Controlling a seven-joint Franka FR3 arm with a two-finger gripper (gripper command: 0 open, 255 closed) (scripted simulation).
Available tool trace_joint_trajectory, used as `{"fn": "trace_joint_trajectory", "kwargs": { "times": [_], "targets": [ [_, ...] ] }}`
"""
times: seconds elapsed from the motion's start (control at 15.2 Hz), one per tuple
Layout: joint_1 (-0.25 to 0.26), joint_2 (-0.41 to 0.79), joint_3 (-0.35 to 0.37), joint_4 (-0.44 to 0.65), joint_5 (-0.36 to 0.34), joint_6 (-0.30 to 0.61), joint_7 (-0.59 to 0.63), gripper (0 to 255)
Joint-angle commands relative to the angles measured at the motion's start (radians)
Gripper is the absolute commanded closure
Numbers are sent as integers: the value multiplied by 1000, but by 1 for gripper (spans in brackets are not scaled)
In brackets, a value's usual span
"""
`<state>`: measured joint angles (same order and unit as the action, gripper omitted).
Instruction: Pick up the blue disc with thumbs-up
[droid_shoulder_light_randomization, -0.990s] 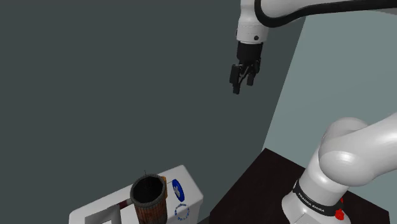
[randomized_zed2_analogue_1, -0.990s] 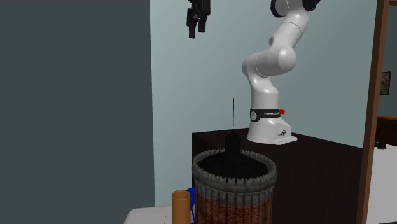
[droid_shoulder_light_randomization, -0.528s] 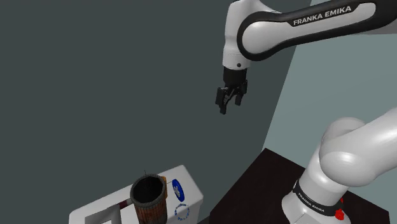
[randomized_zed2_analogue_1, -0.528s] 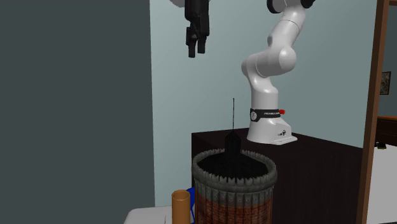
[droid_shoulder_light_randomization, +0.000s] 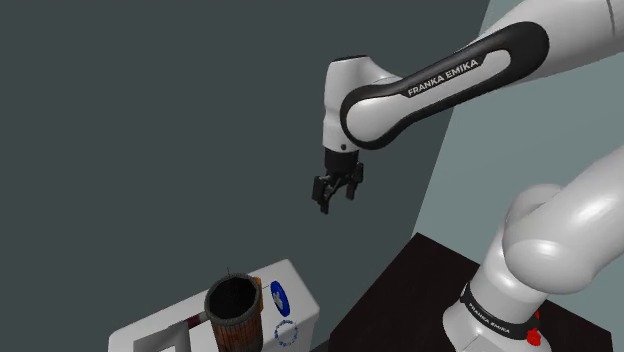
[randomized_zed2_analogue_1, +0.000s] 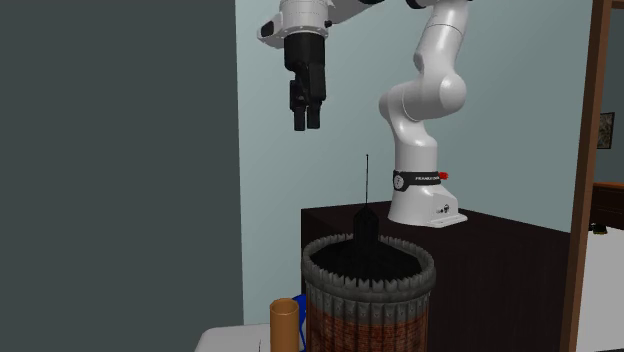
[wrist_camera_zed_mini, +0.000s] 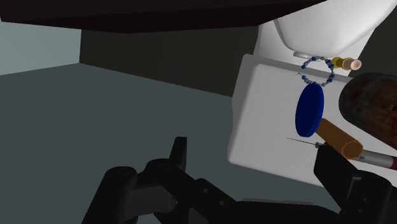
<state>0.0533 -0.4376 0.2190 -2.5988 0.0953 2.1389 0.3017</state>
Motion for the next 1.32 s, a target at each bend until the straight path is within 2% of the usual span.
{"fn": "trace_joint_trajectory", "kwargs": {
  "times": [0.0,0.4,0.73,1.25],
  "targets": [
    [6,68,22,3,12,67,32,0],
    [16,294,79,28,19,264,126,0],
    [30,502,107,89,-20,409,222,0],
    [110,837,77,257,-115,575,376,0]
  ]
}}
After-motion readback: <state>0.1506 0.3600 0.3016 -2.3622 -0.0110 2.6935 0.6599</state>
